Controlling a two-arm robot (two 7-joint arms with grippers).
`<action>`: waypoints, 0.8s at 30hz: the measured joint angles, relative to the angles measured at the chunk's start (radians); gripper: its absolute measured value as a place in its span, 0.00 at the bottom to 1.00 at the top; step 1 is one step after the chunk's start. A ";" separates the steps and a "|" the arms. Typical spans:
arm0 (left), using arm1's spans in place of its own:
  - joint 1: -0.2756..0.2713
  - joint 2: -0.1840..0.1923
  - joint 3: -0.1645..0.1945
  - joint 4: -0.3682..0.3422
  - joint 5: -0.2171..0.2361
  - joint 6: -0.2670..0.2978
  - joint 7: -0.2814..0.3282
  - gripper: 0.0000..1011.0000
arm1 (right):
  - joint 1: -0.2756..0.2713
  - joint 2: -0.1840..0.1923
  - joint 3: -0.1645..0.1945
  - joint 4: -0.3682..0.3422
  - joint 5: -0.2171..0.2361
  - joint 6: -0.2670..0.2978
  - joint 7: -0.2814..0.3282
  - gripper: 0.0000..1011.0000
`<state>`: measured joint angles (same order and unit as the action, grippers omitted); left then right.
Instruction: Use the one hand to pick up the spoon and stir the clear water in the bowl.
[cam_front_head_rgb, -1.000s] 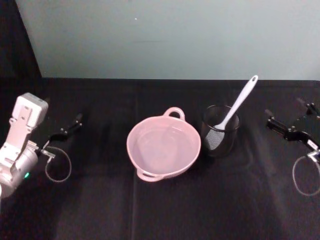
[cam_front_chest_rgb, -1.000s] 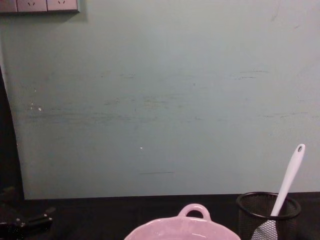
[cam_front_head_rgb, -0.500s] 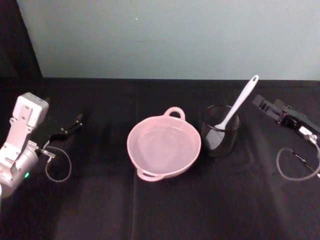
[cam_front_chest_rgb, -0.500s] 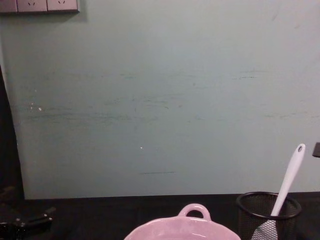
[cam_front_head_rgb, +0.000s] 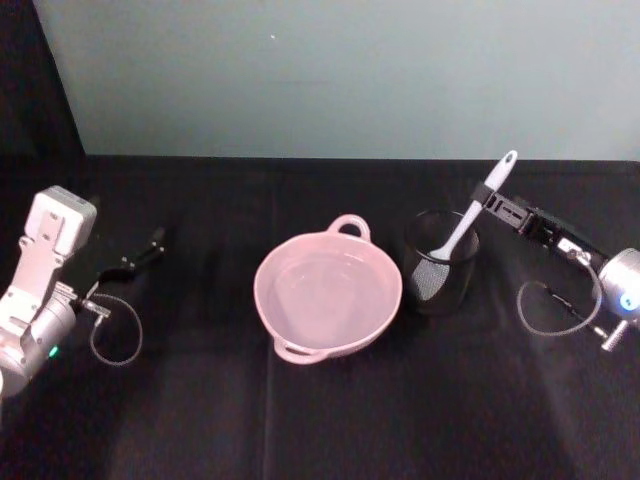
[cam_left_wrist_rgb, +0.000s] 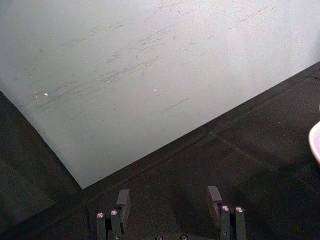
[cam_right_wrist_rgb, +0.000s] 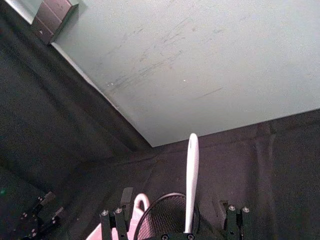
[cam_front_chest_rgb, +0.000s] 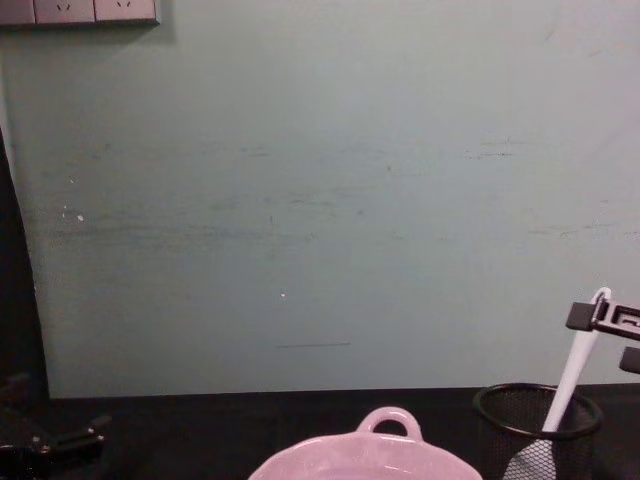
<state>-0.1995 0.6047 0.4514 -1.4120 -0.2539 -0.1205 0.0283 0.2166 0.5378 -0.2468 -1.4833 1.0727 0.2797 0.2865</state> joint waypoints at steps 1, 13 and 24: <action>0.000 0.000 0.000 0.000 0.000 0.000 0.000 1.00 | 0.016 -0.002 -0.013 0.016 -0.008 -0.008 0.006 0.99; 0.000 0.000 0.000 0.000 0.000 0.000 0.000 1.00 | 0.100 -0.022 -0.080 0.111 -0.038 -0.056 0.029 0.99; 0.000 0.000 0.000 0.000 0.000 0.000 0.000 1.00 | 0.099 -0.022 -0.079 0.108 -0.038 -0.054 0.028 0.97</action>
<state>-0.1995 0.6047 0.4514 -1.4120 -0.2539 -0.1205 0.0283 0.3152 0.5160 -0.3253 -1.3757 1.0344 0.2261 0.3148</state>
